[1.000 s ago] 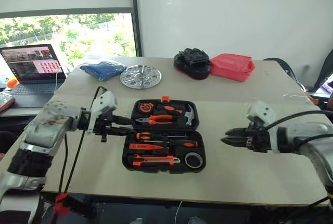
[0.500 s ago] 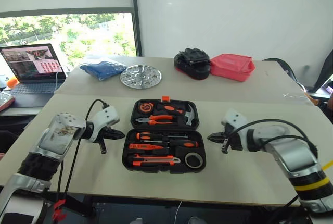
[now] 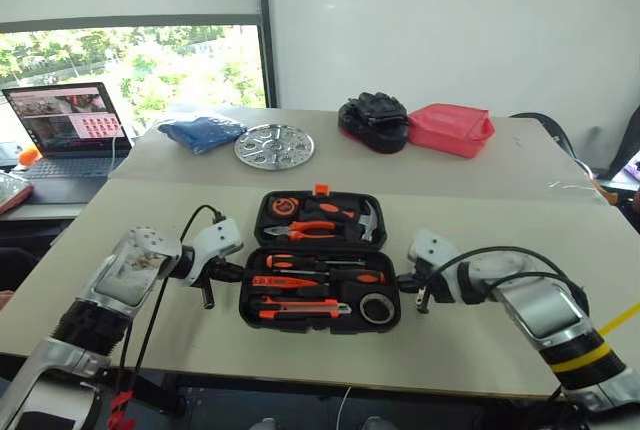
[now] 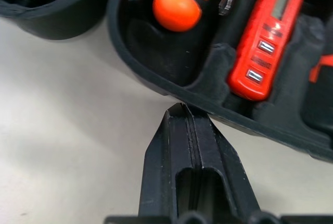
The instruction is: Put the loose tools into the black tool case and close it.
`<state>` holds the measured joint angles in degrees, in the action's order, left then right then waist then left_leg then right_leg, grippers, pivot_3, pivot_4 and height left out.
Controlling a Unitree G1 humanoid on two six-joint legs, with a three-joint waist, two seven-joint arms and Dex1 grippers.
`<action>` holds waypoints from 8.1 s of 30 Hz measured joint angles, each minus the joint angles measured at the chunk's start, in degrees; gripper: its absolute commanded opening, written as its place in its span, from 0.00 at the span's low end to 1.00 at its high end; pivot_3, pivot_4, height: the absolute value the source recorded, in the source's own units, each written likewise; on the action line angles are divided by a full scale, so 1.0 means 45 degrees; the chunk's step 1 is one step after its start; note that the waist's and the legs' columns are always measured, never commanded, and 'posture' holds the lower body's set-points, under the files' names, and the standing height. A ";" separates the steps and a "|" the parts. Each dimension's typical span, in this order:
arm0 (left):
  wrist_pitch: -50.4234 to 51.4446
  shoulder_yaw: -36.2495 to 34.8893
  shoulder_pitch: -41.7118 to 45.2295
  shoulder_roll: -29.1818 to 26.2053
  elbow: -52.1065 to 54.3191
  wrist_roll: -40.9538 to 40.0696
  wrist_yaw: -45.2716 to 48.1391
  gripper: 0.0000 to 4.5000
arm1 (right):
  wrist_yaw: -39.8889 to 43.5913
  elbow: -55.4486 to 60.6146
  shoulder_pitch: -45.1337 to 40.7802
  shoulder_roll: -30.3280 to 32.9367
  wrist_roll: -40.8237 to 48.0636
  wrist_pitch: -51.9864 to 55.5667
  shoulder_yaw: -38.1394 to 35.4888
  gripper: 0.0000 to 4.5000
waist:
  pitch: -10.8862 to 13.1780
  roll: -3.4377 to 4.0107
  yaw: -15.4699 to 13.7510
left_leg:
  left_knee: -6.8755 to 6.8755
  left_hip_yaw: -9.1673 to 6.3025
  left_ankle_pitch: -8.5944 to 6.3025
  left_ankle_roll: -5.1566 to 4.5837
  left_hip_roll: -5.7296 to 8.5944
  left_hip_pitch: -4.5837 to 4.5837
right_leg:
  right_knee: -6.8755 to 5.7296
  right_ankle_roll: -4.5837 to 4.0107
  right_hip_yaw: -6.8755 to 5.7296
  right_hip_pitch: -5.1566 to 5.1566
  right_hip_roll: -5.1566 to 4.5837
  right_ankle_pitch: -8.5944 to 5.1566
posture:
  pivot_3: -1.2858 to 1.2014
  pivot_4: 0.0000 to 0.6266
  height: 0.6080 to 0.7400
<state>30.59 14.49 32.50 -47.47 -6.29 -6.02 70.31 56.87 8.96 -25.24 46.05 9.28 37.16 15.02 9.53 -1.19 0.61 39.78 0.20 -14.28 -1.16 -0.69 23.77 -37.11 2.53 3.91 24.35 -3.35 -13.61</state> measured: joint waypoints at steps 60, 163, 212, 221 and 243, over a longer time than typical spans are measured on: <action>1.0990 -0.0913 0.5638 0.2284 -0.4147 -0.2477 -0.4505 0.76 | -0.5126 -0.1863 -0.3832 -0.2801 0.4150 0.9905 -0.4967 0.45 | 0.0007 -0.0054 0.0121 | -0.0011 -0.0045 0.0006 0.0005 0.0008 0.0012 | -0.0022 -0.0017 0.0007 0.0032 0.0009 0.0019 | 0.52 0.24 1.00; 0.1140 -0.4520 -0.0649 0.4090 0.0192 -0.3172 -0.5362 0.01 | -0.5616 0.2575 0.2335 -0.2885 0.1829 0.0281 -0.3487 0.00 | -0.0002 -0.0049 0.0068 | -0.0012 -0.0074 0.0026 0.0044 -0.0004 0.0117 | -0.0013 0.0006 0.0030 0.0146 -0.0022 0.0048 | 0.52 0.24 1.00; -0.9603 -0.5759 -0.7873 -0.0030 0.1419 -0.2179 -0.2328 1.00 | -0.2926 0.2639 1.1761 0.4151 -0.2534 -1.6858 -0.5262 0.84 | -0.0012 -0.0134 0.0275 | -0.0154 0.0055 0.0033 0.0055 -0.0064 -0.0325 | 0.0039 -0.0087 0.0036 -0.0222 0.0021 -0.0003 | 0.52 0.24 1.00; -0.6763 -0.6103 -0.8876 -0.2694 0.0695 -0.4265 0.1904 1.00 | -0.2545 0.2708 1.1093 0.3339 -0.2300 -1.6128 -0.5080 0.84 | -0.0006 -0.0143 0.0307 | -0.0209 0.0106 0.0021 0.0057 -0.0076 -0.0393 | 0.0024 -0.0042 0.0028 -0.0270 -0.0009 -0.0120 | 0.52 0.24 1.00; -0.4912 -0.0589 0.4430 -0.0654 -0.4983 -0.2377 0.4855 0.01 | 0.0067 0.7880 1.0572 0.3939 0.3290 -0.7761 -0.5096 0.00 | 0.0013 -0.0210 -0.0160 | -0.0118 0.0068 0.0008 0.0041 -0.0020 -0.0296 | 0.0037 -0.0019 -0.0001 -0.0265 0.0017 -0.0083 | 0.52 0.24 1.00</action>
<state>8.49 11.84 52.43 -50.41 -28.71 -16.72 92.16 57.17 44.42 22.34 63.77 24.09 2.24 -7.91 9.58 -2.14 -0.11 39.25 0.51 -14.25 -0.98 -0.78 22.44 -36.94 2.44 3.91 23.16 -3.27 -13.98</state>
